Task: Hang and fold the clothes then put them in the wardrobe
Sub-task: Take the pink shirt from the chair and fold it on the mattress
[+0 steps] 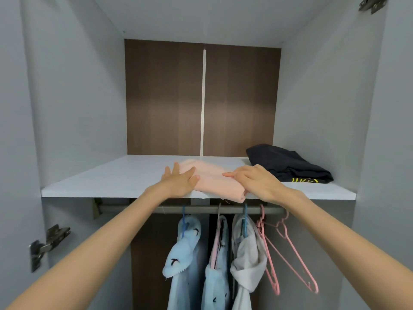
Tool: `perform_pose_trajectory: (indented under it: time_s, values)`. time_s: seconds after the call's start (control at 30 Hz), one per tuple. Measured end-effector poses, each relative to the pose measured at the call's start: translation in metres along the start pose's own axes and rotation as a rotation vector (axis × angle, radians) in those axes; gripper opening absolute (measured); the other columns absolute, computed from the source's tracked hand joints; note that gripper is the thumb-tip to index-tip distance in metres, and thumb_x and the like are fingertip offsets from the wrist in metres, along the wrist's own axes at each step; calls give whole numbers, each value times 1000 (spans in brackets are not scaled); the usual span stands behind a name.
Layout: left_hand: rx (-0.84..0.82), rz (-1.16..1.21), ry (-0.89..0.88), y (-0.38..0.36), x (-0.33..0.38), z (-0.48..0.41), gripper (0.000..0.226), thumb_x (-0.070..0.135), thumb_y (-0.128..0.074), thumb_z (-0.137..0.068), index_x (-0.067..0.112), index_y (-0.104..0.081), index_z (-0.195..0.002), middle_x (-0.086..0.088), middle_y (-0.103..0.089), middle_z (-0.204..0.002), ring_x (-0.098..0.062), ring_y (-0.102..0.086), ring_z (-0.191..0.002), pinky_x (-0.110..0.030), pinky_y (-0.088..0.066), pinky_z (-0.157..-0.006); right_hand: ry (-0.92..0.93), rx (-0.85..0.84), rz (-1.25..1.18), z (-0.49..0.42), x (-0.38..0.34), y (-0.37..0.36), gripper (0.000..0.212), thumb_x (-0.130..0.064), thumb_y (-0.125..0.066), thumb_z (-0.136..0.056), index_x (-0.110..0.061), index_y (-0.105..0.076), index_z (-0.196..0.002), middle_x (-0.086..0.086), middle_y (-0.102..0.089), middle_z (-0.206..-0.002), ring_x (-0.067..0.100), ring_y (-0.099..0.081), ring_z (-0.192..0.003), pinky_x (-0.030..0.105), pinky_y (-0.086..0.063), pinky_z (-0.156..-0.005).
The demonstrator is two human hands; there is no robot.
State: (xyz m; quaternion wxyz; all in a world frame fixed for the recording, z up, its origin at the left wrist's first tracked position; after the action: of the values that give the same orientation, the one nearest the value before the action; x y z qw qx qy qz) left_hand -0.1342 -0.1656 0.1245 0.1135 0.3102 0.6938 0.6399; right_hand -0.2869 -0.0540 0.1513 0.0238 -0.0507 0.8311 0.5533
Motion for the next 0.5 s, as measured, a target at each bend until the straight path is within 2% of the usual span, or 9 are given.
perform_pose_trajectory:
  time_s: [0.13, 0.2, 0.27, 0.33, 0.43, 0.5]
  values:
    - [-86, 37, -62, -2, -6, -21, 53, 49, -16, -100, 35, -3, -150, -9, 15, -158, -36, 14, -144, -50, 6, -115, 40, 66, 28, 8, -3, 10, 49, -47, -28, -99, -24, -68, -114, 8, -66, -112, 23, -55, -100, 35, -37, -91]
    - [-92, 54, -60, 0, -6, -31, 56, 49, -20, -100, 33, -3, -151, -9, 10, -159, -33, 8, -146, -50, 3, -116, 39, 73, 27, 11, -6, 12, 43, -55, -34, -95, -37, -66, -116, 4, -64, -111, 16, -50, -96, 31, -38, -87]
    - [-54, 109, -73, 3, -2, -41, 59, 46, -27, -100, 24, -10, -152, -6, -6, -160, -27, -5, -146, -44, -5, -118, 22, 44, 10, 13, -9, 10, 36, -61, -37, -92, -55, -53, -124, -7, -55, -122, 11, -38, -102, 28, -35, -88]
    - [26, 140, -93, 8, 6, -47, 57, 41, -34, -101, 16, -21, -150, -5, -24, -156, -26, -24, -142, -37, -20, -114, 17, -2, 10, 16, -14, 2, 38, -64, -35, -91, -62, -41, -129, -13, -44, -139, 14, -30, -115, 31, -33, -95]
    - [145, 283, -118, 13, 13, -54, 45, 31, -44, -99, 9, -44, -139, -10, -46, -142, -29, -43, -128, -33, -34, -102, 48, -48, 20, 17, -25, -7, 43, -58, -28, -96, -55, -32, -139, -8, -29, -154, 19, -22, -139, 34, -23, -112]
    - [160, 413, -116, 10, 15, -59, 36, 25, -44, -100, 6, -55, -128, -13, -55, -132, -29, -50, -119, -33, -38, -97, 36, -69, 73, 12, -25, -9, 45, -52, -23, -100, -46, -32, -144, -2, -29, -155, 18, -25, -142, 35, -21, -115]
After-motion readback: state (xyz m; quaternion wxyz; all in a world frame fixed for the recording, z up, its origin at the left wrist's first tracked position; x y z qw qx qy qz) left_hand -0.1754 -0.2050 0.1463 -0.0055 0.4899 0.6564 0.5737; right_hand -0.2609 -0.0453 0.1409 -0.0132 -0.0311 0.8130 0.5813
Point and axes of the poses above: each hand's wrist, its own z-axis away from the middle knuckle, its own y-axis out of the back of the hand, x = y × z, the point moved 8 cm from there along -z, towards the middle knuckle
